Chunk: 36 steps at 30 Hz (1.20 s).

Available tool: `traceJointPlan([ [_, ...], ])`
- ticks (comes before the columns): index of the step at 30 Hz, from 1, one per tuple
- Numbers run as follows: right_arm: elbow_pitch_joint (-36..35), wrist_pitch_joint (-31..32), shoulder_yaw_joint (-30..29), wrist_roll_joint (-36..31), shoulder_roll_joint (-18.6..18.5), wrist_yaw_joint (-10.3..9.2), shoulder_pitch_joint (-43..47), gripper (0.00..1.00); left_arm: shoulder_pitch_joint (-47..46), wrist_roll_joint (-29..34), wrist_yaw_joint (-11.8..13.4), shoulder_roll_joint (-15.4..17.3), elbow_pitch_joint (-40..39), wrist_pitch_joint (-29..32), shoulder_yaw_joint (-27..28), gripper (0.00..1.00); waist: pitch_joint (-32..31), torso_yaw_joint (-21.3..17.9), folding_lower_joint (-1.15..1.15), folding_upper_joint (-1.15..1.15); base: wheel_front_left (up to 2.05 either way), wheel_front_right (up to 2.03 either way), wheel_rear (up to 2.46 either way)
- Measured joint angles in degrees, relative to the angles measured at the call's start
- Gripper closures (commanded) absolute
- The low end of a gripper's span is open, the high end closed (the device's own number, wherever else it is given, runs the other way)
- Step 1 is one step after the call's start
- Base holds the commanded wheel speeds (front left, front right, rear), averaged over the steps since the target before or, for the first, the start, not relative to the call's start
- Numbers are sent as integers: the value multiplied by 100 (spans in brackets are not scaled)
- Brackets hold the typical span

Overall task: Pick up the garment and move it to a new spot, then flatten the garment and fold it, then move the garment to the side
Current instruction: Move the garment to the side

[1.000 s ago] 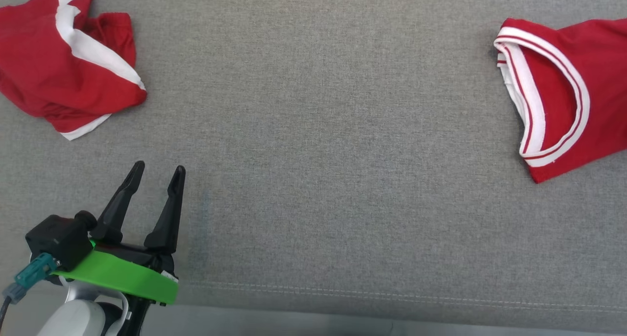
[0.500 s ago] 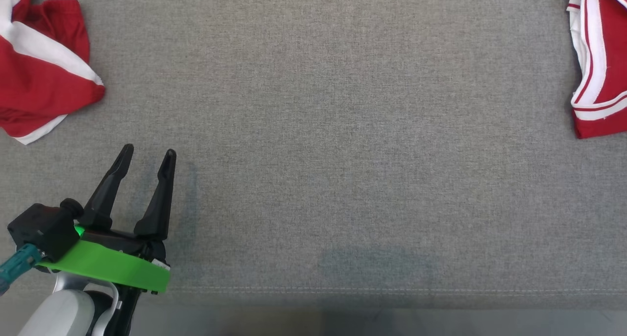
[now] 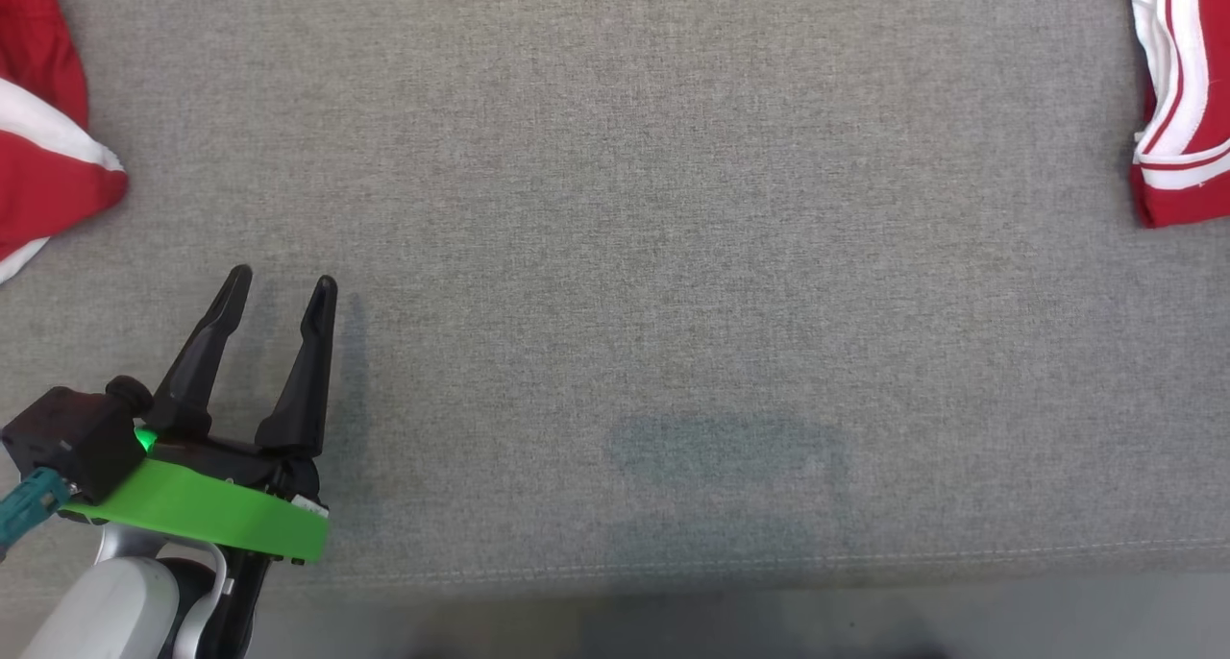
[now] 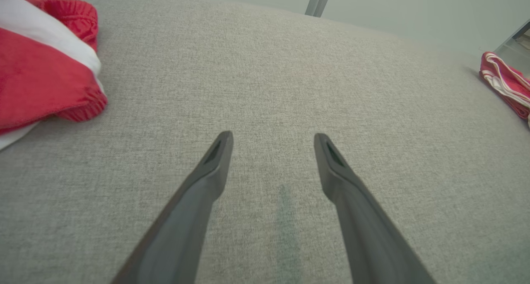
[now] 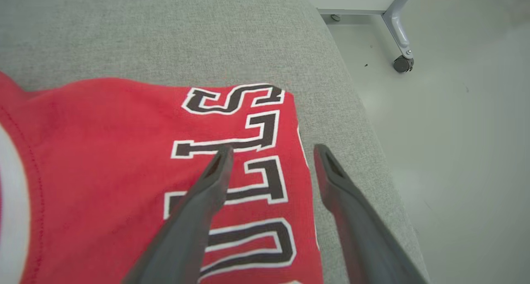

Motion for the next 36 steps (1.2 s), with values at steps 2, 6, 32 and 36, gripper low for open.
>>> traceJointPlan([
  [2,125,-147,-13,-107,34,-38,-4,0,-3,0,0,-13,7,0,-5,0,23,-25,0,0,0,0,0],
  [6,379,-365,-37,-191,138,-42,-5,0,-29,0,0,-27,47,-1,1,0,11,-55,0,0,0,0,0],
  [32,-253,-2775,252,-770,1229,58,633,0,-52,198,53,-524,1390,-222,347,0,-1392,-296,0,0,0,0,0],
  [36,-366,-2776,260,-800,1414,8,1141,0,-14,271,54,-619,1674,-260,348,0,-1711,-275,0,0,0,0,0],
])
